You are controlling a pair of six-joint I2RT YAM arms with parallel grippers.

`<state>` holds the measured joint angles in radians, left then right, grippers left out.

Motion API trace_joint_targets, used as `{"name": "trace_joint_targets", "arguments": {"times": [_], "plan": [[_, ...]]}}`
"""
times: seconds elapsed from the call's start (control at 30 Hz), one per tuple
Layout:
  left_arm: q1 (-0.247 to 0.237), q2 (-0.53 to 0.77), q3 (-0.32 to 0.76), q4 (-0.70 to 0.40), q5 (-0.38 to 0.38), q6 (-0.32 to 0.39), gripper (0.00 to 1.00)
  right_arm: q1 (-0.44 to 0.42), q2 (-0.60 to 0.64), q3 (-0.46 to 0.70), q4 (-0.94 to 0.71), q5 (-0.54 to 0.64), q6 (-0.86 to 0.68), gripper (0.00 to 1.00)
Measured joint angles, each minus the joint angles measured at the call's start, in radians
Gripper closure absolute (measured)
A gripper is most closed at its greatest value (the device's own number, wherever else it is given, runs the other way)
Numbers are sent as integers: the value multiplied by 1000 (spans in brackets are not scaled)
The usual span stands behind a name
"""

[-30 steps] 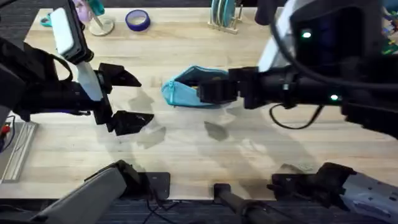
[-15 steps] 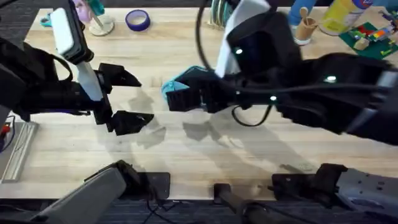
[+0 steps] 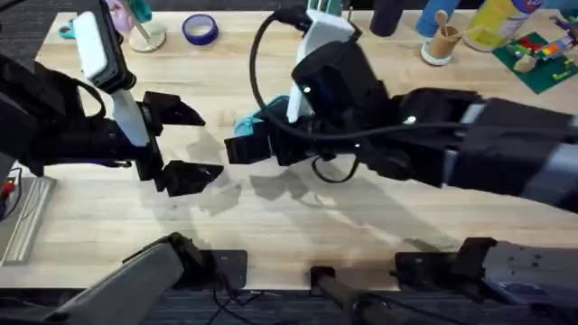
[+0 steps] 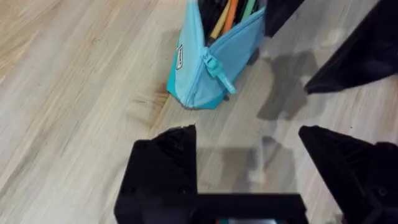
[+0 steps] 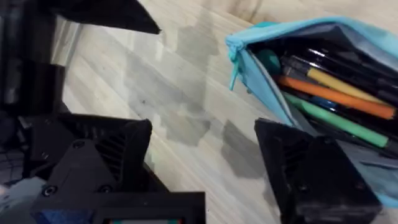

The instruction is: Unzip the bag, pick up the pens from the table one at a time and place them inside, then zip the bag closed.

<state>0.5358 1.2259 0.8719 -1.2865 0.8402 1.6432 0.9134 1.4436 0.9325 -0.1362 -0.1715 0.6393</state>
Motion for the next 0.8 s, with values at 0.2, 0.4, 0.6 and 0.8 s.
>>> {"name": "trace_joint_targets", "arguments": {"times": [0.2,0.4,0.6,0.8], "plan": [[0,0,0,0,0,0,8,0,76,0,71,4,48,4],[0,0,0,0,0,0,7,0,146,1,152,50,119,5],[0,0,0,0,0,0,7,2,198,3,199,123,195,4],[0,0,0,0,0,0,8,17,217,3,247,205,237,60]]}}
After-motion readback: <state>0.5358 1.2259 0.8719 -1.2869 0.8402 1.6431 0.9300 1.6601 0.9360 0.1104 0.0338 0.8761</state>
